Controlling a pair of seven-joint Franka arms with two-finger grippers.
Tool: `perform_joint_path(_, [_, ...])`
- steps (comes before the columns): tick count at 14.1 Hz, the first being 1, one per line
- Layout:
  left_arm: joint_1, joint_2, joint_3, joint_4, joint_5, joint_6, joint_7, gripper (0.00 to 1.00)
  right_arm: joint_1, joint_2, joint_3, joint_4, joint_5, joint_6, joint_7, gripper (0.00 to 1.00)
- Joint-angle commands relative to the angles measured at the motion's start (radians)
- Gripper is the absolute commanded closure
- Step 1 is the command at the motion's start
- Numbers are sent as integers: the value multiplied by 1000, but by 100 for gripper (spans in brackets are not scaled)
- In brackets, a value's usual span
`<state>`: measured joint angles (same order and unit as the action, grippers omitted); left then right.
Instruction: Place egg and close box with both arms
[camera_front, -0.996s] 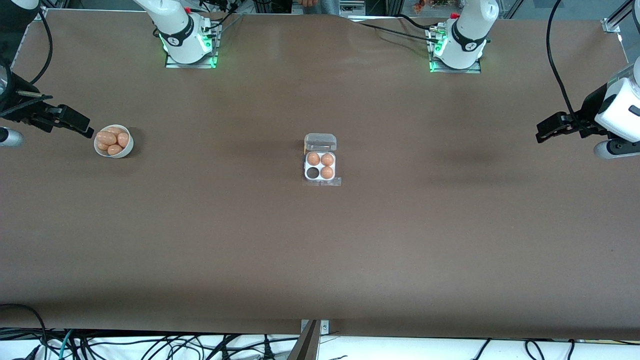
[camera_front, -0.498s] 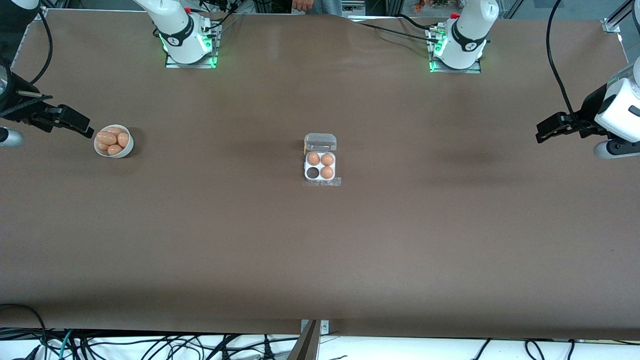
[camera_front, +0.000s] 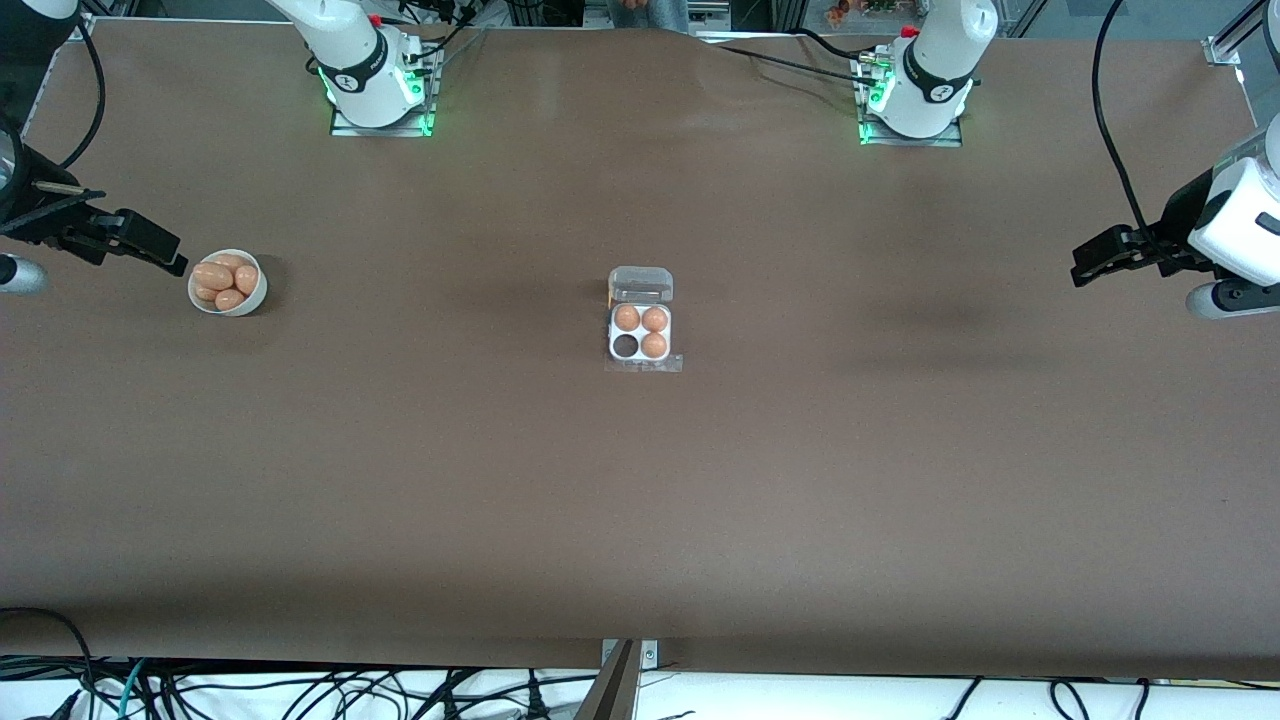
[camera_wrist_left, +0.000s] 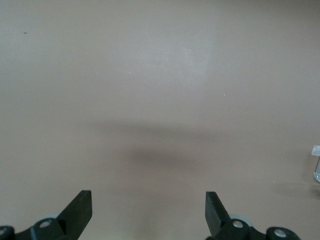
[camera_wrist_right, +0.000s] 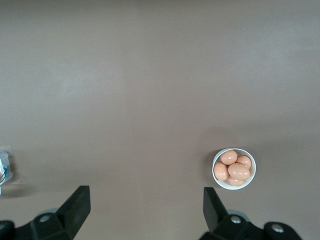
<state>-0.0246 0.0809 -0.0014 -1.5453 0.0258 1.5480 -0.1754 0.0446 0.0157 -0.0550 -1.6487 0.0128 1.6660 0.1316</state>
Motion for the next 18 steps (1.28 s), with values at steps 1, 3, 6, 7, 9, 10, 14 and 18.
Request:
perform_joint_path(1, [9, 10, -2, 24, -17, -17, 17, 0, -8, -8, 7, -5, -7, -8, -12, 0])
perform_joint_path(3, [8, 10, -2, 24, -17, -17, 17, 0, -8, -8, 7, -5, -5, -8, -12, 0])
perform_joint_path(6, [9, 10, -2, 24, -17, -17, 17, 0, -8, -8, 7, -5, -7, -8, -13, 0])
perform_joint_path(7, [9, 10, -2, 24, -17, -17, 17, 0, -8, -8, 7, -5, -7, -8, -12, 0])
perform_joint_path(9, [9, 10, -2, 24, -17, -17, 17, 0, -8, -5, 7, -5, -5, -9, -15, 0])
perform_joint_path(10, [9, 10, -2, 24, -17, -17, 17, 0, -9, 10, 7, -5, -7, -9, -47, 0])
perform_joint_path(14, [9, 10, -2, 22, -17, -17, 17, 0, -31, 72, -63, -5, 1, -45, -297, 0])
perform_joint_path(18, [9, 10, -2, 22, -17, -17, 17, 0, -64, 173, -184, -14, 13, -46, -499, 0])
